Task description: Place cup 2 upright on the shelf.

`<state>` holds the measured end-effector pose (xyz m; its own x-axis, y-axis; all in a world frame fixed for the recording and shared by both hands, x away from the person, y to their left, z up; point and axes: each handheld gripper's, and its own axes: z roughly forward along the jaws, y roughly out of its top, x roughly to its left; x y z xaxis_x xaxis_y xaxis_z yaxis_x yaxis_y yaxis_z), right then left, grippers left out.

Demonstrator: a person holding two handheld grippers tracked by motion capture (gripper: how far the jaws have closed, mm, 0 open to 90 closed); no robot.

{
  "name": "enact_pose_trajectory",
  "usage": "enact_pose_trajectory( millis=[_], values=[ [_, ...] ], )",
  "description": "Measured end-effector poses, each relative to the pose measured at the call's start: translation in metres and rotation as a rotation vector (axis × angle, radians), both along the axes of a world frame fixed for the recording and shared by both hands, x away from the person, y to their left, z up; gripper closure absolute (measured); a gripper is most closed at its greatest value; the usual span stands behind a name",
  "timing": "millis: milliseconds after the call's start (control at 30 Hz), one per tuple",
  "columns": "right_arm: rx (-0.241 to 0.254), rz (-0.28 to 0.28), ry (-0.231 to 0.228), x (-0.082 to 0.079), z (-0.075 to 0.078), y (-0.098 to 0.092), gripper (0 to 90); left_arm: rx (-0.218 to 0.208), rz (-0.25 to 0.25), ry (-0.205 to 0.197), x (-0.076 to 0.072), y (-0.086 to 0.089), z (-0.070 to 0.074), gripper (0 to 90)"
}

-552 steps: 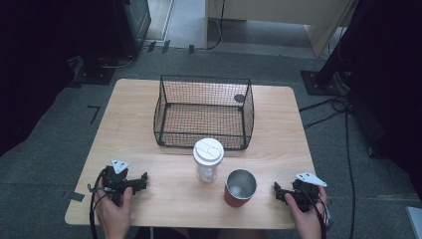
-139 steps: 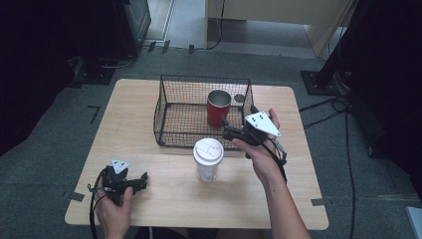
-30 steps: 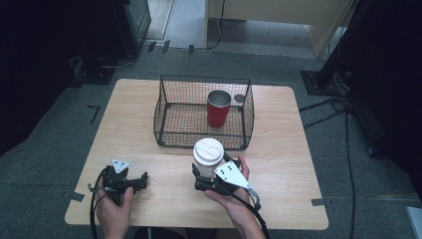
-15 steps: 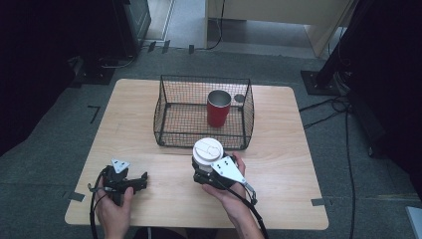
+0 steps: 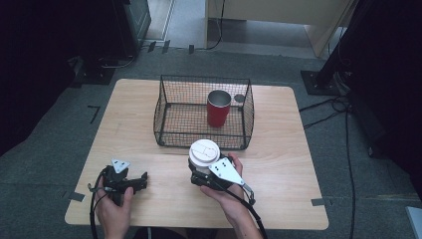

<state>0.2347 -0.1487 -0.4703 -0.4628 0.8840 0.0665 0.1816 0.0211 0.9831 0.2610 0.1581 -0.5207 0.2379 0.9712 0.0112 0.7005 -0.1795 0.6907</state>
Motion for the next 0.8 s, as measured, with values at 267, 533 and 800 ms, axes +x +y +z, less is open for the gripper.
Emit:
enact_pose_trajectory(
  millis=[267,533,800],
  values=[
    [0.012,0.007,-0.011,-0.001,0.004,0.001,15.9,0.000,0.000,0.000,0.000,0.000,0.000,0.0],
    [0.022,0.021,-0.041,-0.002,0.015,0.004,15.9,-0.002,0.002,-0.002,0.000,0.000,0.000,0.0],
    [0.029,0.032,-0.062,-0.001,0.025,0.008,15.9,0.000,0.001,-0.002,0.000,0.000,0.000,0.0]
  ],
)
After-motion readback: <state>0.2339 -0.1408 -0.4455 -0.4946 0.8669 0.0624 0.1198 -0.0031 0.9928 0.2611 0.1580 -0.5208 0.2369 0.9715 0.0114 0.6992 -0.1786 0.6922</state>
